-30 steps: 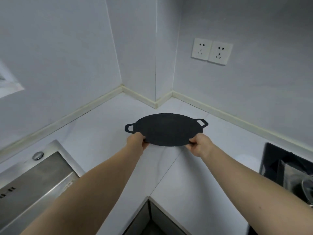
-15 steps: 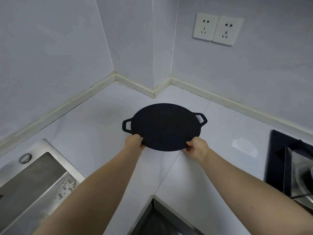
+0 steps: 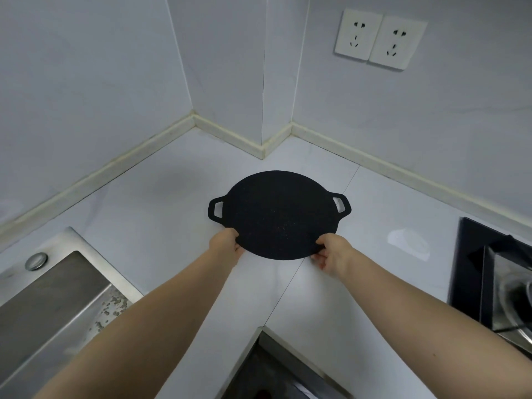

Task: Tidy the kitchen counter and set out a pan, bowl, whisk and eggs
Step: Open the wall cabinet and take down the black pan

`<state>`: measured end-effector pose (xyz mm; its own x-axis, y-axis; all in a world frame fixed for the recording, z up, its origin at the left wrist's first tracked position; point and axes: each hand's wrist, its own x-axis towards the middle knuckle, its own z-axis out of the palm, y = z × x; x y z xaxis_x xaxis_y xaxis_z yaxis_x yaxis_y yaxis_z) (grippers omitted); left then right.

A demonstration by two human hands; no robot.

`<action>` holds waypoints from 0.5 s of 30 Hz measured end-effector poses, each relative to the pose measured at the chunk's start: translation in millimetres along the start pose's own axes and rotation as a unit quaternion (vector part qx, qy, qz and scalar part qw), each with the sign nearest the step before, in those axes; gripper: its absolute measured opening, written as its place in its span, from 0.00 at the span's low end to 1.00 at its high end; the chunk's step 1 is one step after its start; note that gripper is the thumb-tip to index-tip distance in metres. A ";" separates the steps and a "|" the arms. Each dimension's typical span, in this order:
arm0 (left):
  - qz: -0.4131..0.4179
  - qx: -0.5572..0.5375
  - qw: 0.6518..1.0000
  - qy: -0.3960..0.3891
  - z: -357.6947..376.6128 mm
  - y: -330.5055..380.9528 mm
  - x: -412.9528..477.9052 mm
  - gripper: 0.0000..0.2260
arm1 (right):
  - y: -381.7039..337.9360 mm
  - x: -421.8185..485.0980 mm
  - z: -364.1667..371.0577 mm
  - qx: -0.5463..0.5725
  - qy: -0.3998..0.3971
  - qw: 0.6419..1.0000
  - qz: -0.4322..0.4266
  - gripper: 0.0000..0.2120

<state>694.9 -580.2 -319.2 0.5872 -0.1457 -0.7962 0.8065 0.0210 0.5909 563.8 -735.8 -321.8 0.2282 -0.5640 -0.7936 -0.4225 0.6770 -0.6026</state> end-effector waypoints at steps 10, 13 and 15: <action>-0.035 0.078 0.996 0.005 -13.5 6.5 -10.3 0.15 | 11.9 -15.3 -5.7 0.014 -0.043 0.998 0.035 0.14; -0.038 0.069 0.997 0.005 -15.8 4.4 -10.7 0.15 | 14.1 -18.0 -5.7 0.045 -0.040 0.998 0.033 0.17; -0.036 0.059 0.998 -0.001 -17.1 2.0 -11.0 0.14 | 15.6 -17.2 -5.5 0.066 -0.033 0.997 0.031 0.18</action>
<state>691.2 -561.6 -311.4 0.5275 -0.1445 -0.8371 0.8329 -0.1063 0.5432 548.5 -718.1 -317.1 0.2643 -0.4903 -0.8305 -0.3193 0.7681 -0.5550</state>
